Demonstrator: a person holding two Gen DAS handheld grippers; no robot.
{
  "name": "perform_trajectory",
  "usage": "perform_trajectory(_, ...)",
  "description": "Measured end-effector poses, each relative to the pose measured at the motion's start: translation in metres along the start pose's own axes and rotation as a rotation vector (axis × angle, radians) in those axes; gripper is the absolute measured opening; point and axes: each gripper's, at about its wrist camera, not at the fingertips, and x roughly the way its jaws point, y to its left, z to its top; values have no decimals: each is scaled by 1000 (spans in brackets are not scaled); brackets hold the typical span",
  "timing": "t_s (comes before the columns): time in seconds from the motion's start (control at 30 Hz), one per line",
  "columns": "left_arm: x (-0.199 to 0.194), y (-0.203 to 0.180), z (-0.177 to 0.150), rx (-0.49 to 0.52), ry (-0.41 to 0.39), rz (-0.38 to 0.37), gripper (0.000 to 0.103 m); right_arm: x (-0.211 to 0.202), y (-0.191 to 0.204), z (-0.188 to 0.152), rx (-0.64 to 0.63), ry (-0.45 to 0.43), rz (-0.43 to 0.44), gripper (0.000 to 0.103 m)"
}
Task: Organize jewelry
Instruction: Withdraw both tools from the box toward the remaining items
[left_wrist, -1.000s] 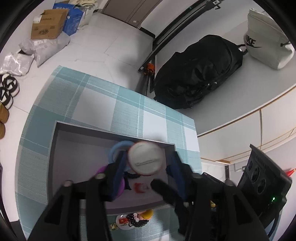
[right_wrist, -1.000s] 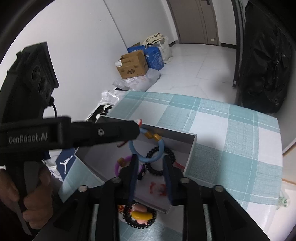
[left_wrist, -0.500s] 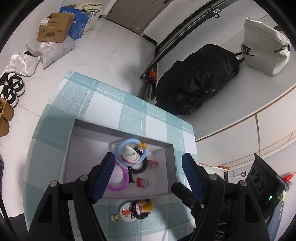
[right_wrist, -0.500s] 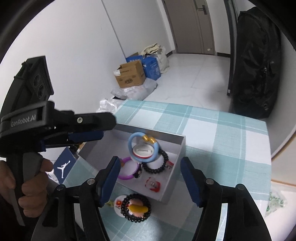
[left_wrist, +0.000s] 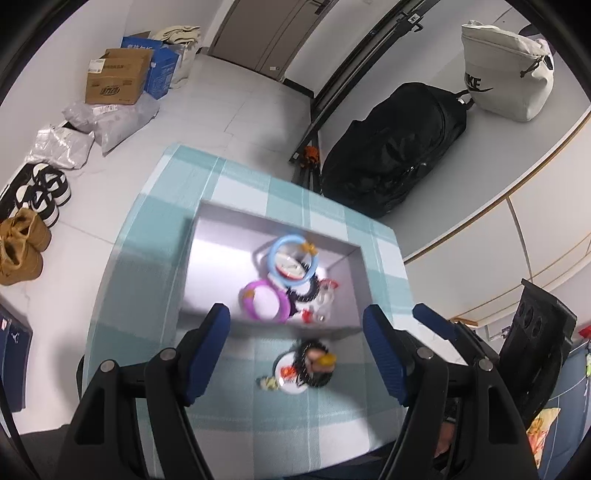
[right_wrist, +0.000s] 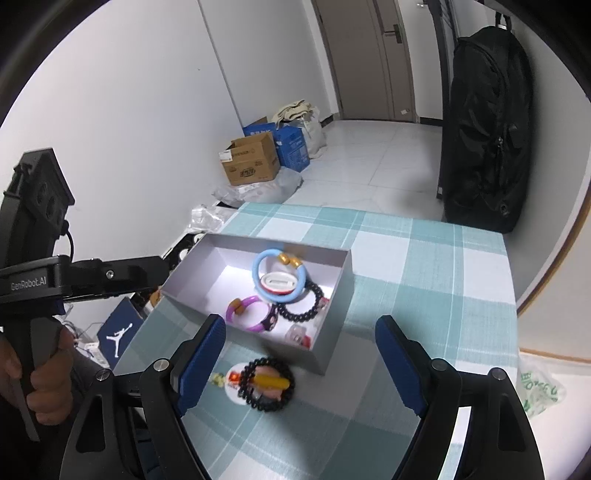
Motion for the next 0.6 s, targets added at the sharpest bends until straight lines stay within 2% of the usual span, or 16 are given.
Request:
perform_trajectory(0.27, 7, 2, -23, 33, 55, 38, 70, 2, -2, -21, 11, 69, 8, 83)
perform_trajectory(0.43, 26, -2, -36, 102, 122, 120, 70, 8, -2, -30, 3, 107, -6, 83)
perform_trajectory(0.5, 31, -2, -41, 112, 139, 122, 66, 10, -4, -31, 5, 123, -13, 83)
perform_trajectory(0.6, 37, -4, -46, 134, 159, 127, 54, 11, -5, -33, 17, 133, -5, 83)
